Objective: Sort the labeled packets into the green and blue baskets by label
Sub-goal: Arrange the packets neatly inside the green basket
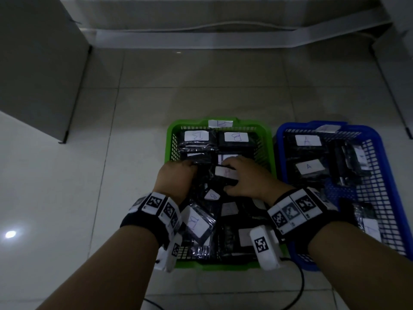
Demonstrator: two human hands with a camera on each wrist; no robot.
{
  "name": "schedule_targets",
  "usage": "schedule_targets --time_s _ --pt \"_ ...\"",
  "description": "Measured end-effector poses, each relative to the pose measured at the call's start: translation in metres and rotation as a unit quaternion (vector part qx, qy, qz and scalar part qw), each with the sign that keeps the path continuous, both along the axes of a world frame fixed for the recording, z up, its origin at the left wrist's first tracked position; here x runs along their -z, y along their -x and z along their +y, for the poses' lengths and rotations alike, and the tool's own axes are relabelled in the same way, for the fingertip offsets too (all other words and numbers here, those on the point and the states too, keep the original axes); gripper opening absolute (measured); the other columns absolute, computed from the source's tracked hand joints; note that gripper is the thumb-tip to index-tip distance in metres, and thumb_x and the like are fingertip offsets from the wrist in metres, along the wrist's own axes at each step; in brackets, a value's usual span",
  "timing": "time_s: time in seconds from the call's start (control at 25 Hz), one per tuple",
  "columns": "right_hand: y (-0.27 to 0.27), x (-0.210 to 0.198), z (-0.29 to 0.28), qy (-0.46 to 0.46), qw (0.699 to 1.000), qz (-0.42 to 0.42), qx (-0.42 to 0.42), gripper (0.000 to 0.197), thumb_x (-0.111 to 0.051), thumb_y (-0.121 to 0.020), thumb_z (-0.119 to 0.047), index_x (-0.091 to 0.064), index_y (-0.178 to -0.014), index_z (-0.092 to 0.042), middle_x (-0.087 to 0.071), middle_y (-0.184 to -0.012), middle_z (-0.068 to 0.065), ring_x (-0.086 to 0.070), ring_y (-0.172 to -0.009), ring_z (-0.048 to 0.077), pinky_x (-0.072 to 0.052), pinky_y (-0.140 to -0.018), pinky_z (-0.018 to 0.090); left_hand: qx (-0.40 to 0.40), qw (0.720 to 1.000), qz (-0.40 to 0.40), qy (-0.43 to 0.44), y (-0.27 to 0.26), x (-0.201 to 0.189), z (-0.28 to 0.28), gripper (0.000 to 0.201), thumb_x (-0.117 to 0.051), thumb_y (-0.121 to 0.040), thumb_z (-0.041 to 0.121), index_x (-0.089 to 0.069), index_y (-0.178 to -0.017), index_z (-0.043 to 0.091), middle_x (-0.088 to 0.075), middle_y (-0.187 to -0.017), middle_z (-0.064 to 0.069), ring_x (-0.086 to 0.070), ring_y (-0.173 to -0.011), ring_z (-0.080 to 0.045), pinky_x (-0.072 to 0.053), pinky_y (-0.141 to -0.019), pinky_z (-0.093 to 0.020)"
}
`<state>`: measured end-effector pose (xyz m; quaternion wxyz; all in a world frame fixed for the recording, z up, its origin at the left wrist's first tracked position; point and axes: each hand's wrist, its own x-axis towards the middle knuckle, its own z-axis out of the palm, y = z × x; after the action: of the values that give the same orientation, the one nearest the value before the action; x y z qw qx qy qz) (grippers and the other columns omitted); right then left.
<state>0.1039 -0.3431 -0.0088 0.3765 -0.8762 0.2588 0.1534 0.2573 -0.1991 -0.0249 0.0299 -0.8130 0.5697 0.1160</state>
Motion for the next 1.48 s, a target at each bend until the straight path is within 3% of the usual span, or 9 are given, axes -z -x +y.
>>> schedule_targets --time_s 0.2,0.32,0.4,0.52,0.64,0.76,1.0,1.2,1.48 --pt "-0.003 0.003 -0.009 0.093 0.995 0.029 0.022 0.073 -0.076 -0.071 -0.024 -0.043 -0.136 -0.018 -0.04 -0.125 0.008 -0.039 -0.118 0.028 -0.04 -0.094 0.034 -0.008 0.998 -0.052 0.037 -0.007 -0.009 0.019 0.036 -0.075 -0.063 0.039 -0.067 -0.096 0.027 -0.064 -0.098 0.004 -0.055 -0.099 -0.025 -0.029 -0.096 -0.043" --pt "-0.002 0.008 -0.005 0.177 0.983 0.031 0.028 0.067 -0.071 -0.079 -0.021 -0.042 -0.14 -0.02 -0.039 -0.13 0.007 -0.032 -0.124 0.028 -0.041 -0.099 0.037 -0.014 0.999 -0.031 0.013 -0.01 -0.014 0.024 0.036 -0.066 -0.072 0.042 -0.067 -0.105 0.029 -0.068 -0.1 0.009 -0.05 -0.115 -0.023 0.003 -0.111 -0.059" --pt "-0.002 0.01 -0.003 0.227 0.973 0.003 0.043 0.064 -0.069 -0.08 -0.013 -0.044 -0.139 -0.019 -0.038 -0.13 0.009 -0.032 -0.125 0.03 -0.046 -0.094 0.04 -0.025 0.999 -0.023 0.016 -0.009 -0.016 0.021 0.03 -0.055 -0.081 0.042 -0.067 -0.107 0.032 -0.069 -0.1 0.01 -0.048 -0.118 -0.02 0.011 -0.112 -0.057" --pt "-0.002 0.012 0.0 0.275 0.961 0.008 0.004 0.063 -0.065 -0.082 -0.01 -0.041 -0.14 -0.017 -0.041 -0.129 0.008 -0.035 -0.123 0.029 -0.044 -0.091 0.036 -0.062 0.996 -0.011 0.061 -0.01 -0.013 0.021 0.024 -0.05 -0.089 0.033 -0.065 -0.107 0.03 -0.07 -0.095 0.007 -0.051 -0.11 -0.021 -0.002 -0.112 -0.05" --pt "-0.004 0.01 0.004 0.261 0.965 0.011 0.014 0.067 -0.069 -0.08 -0.018 -0.041 -0.14 -0.018 -0.042 -0.126 0.008 -0.035 -0.122 0.028 -0.041 -0.094 0.036 -0.103 0.991 -0.003 0.088 -0.01 -0.013 0.017 0.025 -0.044 -0.093 0.032 -0.053 -0.115 0.025 -0.069 -0.096 0.0 -0.05 -0.105 -0.025 -0.017 -0.095 -0.041" --pt "-0.003 0.007 0.002 0.207 0.976 -0.011 0.059 0.063 -0.073 -0.076 -0.018 -0.047 -0.133 -0.021 -0.042 -0.121 0.007 -0.036 -0.117 0.027 -0.042 -0.093 0.037 -0.13 0.987 0.009 0.09 -0.009 -0.009 0.013 0.023 -0.044 -0.093 0.031 -0.049 -0.114 0.022 -0.067 -0.097 -0.003 -0.048 -0.104 -0.027 -0.022 -0.084 -0.039" --pt "0.001 0.015 0.0 0.212 0.976 0.015 0.041 0.061 -0.062 -0.077 0.004 -0.044 -0.128 -0.025 -0.037 -0.123 0.005 -0.041 -0.115 0.028 -0.052 -0.08 0.043 -0.067 0.995 -0.046 0.064 -0.006 0.009 0.017 0.027 -0.064 -0.071 0.03 -0.063 -0.097 0.022 -0.063 -0.098 0.001 -0.05 -0.095 -0.028 -0.034 -0.078 -0.039" --pt "0.002 0.017 -0.003 0.206 0.978 0.011 0.04 0.053 -0.064 -0.078 -0.002 -0.045 -0.122 -0.023 -0.037 -0.121 0.006 -0.056 -0.092 0.031 -0.054 -0.069 0.044 -0.032 0.998 -0.024 0.039 -0.008 0.003 0.019 0.034 -0.066 -0.071 0.039 -0.067 -0.103 0.029 -0.067 -0.101 0.009 -0.053 -0.1 -0.025 -0.021 -0.082 -0.038" --pt "0.002 0.011 0.002 0.205 0.979 0.005 0.022 0.049 -0.057 -0.078 0.005 -0.046 -0.119 -0.02 -0.04 -0.117 0.007 -0.053 -0.093 0.025 -0.05 -0.07 0.034 -0.031 0.999 -0.025 0.014 -0.007 -0.001 0.017 0.036 -0.059 -0.076 0.047 -0.063 -0.108 0.031 -0.064 -0.106 0.006 -0.052 -0.103 -0.025 -0.018 -0.085 -0.04"
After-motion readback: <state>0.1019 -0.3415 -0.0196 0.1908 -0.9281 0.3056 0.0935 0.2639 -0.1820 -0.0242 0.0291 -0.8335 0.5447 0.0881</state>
